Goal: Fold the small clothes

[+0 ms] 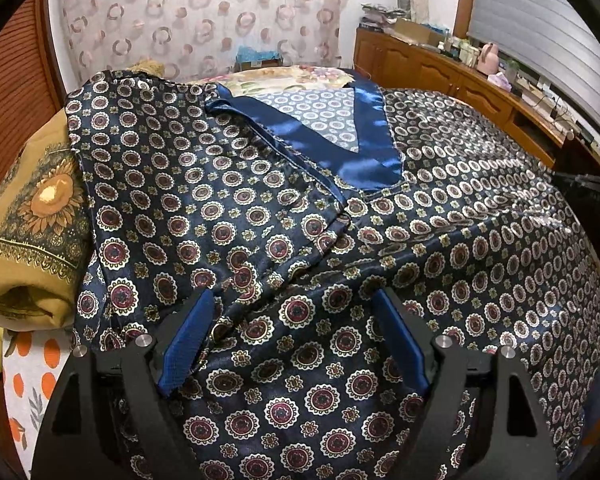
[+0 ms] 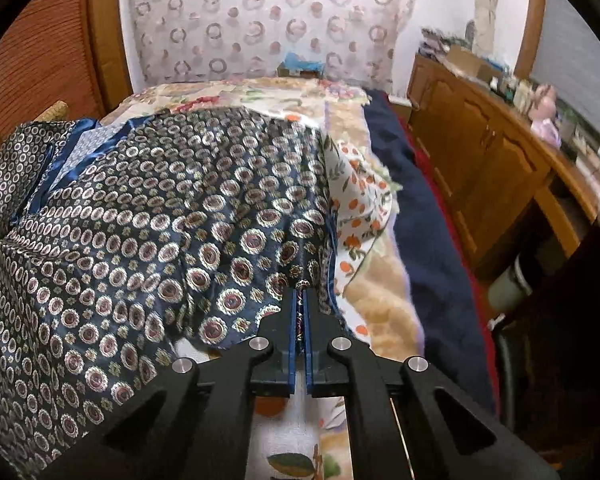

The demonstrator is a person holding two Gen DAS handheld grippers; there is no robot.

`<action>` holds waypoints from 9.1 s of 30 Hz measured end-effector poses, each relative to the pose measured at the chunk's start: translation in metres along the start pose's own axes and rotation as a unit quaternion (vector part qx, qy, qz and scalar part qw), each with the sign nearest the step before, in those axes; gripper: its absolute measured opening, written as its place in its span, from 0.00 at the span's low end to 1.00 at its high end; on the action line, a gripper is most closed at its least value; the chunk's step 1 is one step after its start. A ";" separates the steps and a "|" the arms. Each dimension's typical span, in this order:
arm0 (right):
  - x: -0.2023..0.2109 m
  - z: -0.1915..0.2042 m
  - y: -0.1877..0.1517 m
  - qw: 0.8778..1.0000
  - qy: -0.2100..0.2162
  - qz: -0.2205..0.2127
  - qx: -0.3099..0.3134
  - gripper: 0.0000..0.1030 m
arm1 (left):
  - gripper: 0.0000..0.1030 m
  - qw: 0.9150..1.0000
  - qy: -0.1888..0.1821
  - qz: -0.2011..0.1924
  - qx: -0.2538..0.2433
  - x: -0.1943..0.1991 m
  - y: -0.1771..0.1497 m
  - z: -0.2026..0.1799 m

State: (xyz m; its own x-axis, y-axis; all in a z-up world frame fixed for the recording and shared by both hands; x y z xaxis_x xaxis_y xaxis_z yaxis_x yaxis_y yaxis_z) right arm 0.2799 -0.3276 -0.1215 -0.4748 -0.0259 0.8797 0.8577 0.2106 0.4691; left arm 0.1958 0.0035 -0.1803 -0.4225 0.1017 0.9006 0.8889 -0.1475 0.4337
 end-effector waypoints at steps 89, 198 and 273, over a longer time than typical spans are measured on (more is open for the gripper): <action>-0.028 0.185 0.157 0.979 0.115 -0.098 0.134 0.43 | 1.00 0.988 0.005 -0.148 0.035 0.111 0.027 0.052; -0.043 0.143 0.186 0.987 0.063 -0.104 0.108 0.03 | 0.02 0.980 -0.038 -0.183 0.064 0.126 0.107 0.132; 0.050 0.135 -0.017 0.990 0.083 -0.033 0.112 0.39 | 0.77 0.989 0.036 -0.119 0.083 0.132 -0.064 0.154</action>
State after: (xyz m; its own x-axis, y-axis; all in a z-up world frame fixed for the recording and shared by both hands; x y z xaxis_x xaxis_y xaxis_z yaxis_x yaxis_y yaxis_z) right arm 0.2148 -0.2010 -0.0960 -0.4726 -0.2035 0.8575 0.7516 0.4149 0.5128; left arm 0.1102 0.1776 -0.0932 -0.6296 0.0422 0.7757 0.7769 0.0369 0.6285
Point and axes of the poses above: each gripper's, at about its wrist camera, not at the fingertips, and x roughly against the way its jaws point, z to its left, y to its top, the point moved 8 cm from there along -x, roughly the way its jaws point, and after that the axes turned 13 degrees about z, right-handed, at the moved point
